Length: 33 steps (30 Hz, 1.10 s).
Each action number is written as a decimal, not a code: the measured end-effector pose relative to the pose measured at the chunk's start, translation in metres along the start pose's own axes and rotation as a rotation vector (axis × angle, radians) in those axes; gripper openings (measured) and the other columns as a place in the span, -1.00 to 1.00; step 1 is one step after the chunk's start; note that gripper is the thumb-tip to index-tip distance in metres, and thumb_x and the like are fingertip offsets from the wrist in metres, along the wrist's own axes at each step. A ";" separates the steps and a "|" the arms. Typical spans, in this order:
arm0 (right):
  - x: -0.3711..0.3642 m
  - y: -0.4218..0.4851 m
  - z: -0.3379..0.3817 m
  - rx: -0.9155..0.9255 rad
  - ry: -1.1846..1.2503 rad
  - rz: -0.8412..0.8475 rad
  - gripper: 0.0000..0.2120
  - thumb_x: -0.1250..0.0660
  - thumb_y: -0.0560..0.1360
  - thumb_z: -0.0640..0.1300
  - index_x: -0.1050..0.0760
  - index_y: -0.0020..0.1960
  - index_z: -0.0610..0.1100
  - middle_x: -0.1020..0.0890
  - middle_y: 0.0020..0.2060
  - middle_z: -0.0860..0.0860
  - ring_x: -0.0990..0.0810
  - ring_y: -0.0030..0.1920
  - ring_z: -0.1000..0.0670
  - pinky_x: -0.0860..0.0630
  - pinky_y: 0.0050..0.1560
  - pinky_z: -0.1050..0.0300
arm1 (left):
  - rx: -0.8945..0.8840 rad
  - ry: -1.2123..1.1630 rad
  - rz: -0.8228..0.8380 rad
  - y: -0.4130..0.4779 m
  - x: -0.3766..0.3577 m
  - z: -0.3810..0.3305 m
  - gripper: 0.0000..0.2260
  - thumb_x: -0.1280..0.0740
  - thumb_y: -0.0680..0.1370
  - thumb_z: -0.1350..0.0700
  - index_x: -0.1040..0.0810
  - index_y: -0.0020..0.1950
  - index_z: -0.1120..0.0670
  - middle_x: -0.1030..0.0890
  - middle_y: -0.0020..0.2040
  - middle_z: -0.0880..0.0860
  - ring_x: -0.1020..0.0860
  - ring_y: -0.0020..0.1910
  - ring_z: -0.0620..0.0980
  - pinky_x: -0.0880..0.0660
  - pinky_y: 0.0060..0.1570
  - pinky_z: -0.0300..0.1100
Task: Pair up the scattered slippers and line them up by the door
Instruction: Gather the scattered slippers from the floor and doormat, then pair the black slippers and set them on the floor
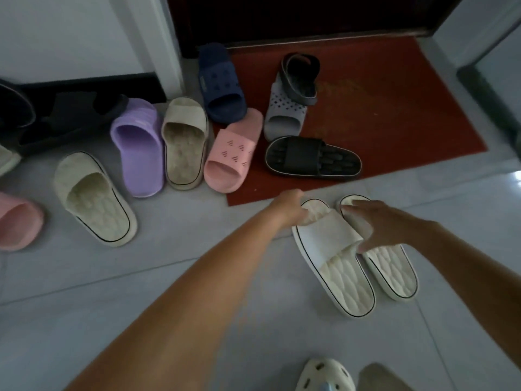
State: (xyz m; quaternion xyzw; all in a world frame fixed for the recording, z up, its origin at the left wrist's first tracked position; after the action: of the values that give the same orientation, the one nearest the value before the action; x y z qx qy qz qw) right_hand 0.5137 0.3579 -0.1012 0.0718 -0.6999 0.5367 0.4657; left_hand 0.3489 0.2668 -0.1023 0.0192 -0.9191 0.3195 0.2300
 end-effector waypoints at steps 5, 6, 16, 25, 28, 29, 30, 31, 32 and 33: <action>0.026 0.021 0.059 0.133 0.071 -0.103 -0.03 -0.43 0.26 0.31 0.00 0.51 0.15 -0.16 0.51 0.06 -0.15 0.48 -0.01 -0.18 0.46 -0.04 | 0.060 0.037 -0.109 -0.008 0.041 0.037 -0.58 -0.36 0.50 0.05 -0.43 0.34 0.09 -0.50 0.29 0.08 -0.51 0.18 0.03 -0.48 0.14 -0.10; 0.030 0.024 0.068 0.147 0.094 -0.104 -0.04 -0.43 0.27 0.30 0.00 0.51 0.17 -0.16 0.51 0.08 -0.15 0.49 -0.01 -0.18 0.45 -0.06 | 0.075 0.018 -0.113 -0.009 0.045 0.042 -0.60 -0.36 0.50 0.05 -0.44 0.31 0.08 -0.52 0.26 0.07 -0.53 0.13 0.01 -0.49 0.11 -0.11; 0.052 0.038 0.096 0.185 0.176 -0.156 -0.16 -0.39 0.39 0.22 -0.03 0.51 0.12 -0.19 0.50 0.04 -0.20 0.47 -0.03 -0.23 0.40 -0.01 | 0.135 0.074 -0.089 -0.018 0.052 0.054 -0.64 -0.38 0.49 0.06 -0.47 0.27 0.06 -0.54 0.23 0.04 -0.54 0.14 0.00 -0.51 0.18 -0.04; 0.085 0.058 0.086 0.154 0.349 -0.309 -0.42 -0.28 0.48 0.15 -0.20 0.45 0.10 -0.35 0.39 0.04 -0.40 0.34 0.01 -0.42 0.29 -0.01 | 0.124 0.049 -0.159 -0.003 0.083 0.037 -0.60 -0.37 0.50 0.03 -0.41 0.32 0.02 -0.50 0.27 0.02 -0.50 0.11 -0.06 -0.50 -0.03 -0.22; 0.123 0.069 0.063 0.077 0.419 -0.532 -0.63 -0.26 0.50 0.14 -0.39 0.27 0.08 -0.52 0.18 0.03 -0.56 0.06 0.04 -0.55 0.02 0.08 | 0.086 0.028 -0.187 0.005 0.092 0.033 -0.55 -0.36 0.51 0.03 -0.36 0.37 0.00 -0.48 0.29 0.00 -0.46 0.06 -0.11 -0.43 -0.08 -0.28; 0.136 0.074 0.052 0.035 0.482 -0.600 -0.69 -0.26 0.51 0.11 -0.44 0.21 0.06 -0.56 0.10 0.02 -0.57 -0.02 0.05 -0.57 -0.05 0.10 | 0.083 0.030 -0.203 0.006 0.096 0.034 -0.55 -0.36 0.51 0.03 -0.35 0.38 0.00 -0.47 0.29 0.00 -0.46 0.09 -0.09 -0.42 -0.04 -0.26; 0.146 0.079 0.041 -0.011 0.552 -0.644 -0.74 -0.27 0.51 0.09 -0.47 0.17 0.04 -0.58 0.04 0.01 -0.58 -0.07 0.04 -0.59 -0.08 0.09 | 0.088 0.038 -0.219 0.005 0.100 0.035 -0.54 -0.35 0.51 0.04 -0.35 0.39 0.00 -0.47 0.30 0.01 -0.46 0.13 -0.06 -0.42 0.00 -0.23; 0.153 0.086 0.031 -0.050 0.614 -0.666 -0.76 -0.28 0.52 0.07 -0.49 0.13 0.01 -0.59 0.02 0.00 -0.58 -0.07 0.03 -0.59 -0.08 0.06 | 0.099 0.054 -0.232 0.005 0.103 0.038 -0.54 -0.35 0.51 0.03 -0.35 0.39 0.01 -0.46 0.32 0.02 -0.46 0.18 -0.04 -0.41 0.03 -0.22; 0.158 0.094 0.024 -0.083 0.662 -0.670 -0.78 -0.29 0.51 0.05 -0.50 0.11 -0.01 -0.59 0.02 -0.03 -0.58 -0.06 0.00 -0.59 -0.05 0.04 | 0.115 0.085 -0.242 0.004 0.107 0.040 -0.55 -0.34 0.52 0.03 -0.35 0.39 0.03 -0.45 0.33 0.03 -0.45 0.21 -0.02 -0.39 0.08 -0.20; 0.160 0.101 0.018 -0.109 0.695 -0.665 -0.79 -0.29 0.51 0.03 -0.51 0.10 -0.02 -0.59 0.03 -0.05 -0.58 -0.03 -0.03 -0.59 -0.02 0.00 | 0.131 0.133 -0.253 0.005 0.113 0.042 -0.56 -0.33 0.52 0.01 -0.35 0.38 0.03 -0.45 0.33 0.04 -0.44 0.25 0.01 -0.38 0.16 -0.15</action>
State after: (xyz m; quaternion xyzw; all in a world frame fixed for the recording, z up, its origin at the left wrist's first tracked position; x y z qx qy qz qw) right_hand 0.3533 0.4491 -0.0534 0.0838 -0.4692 0.3133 0.8213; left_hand 0.2300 0.2580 -0.0854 0.1284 -0.8692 0.3476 0.3272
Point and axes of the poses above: each hand's wrist, its own y-axis towards the middle knuckle, its own x-axis out of the back of the hand, z = x × y, the point moved 9 cm from there along y, towards the middle knuckle
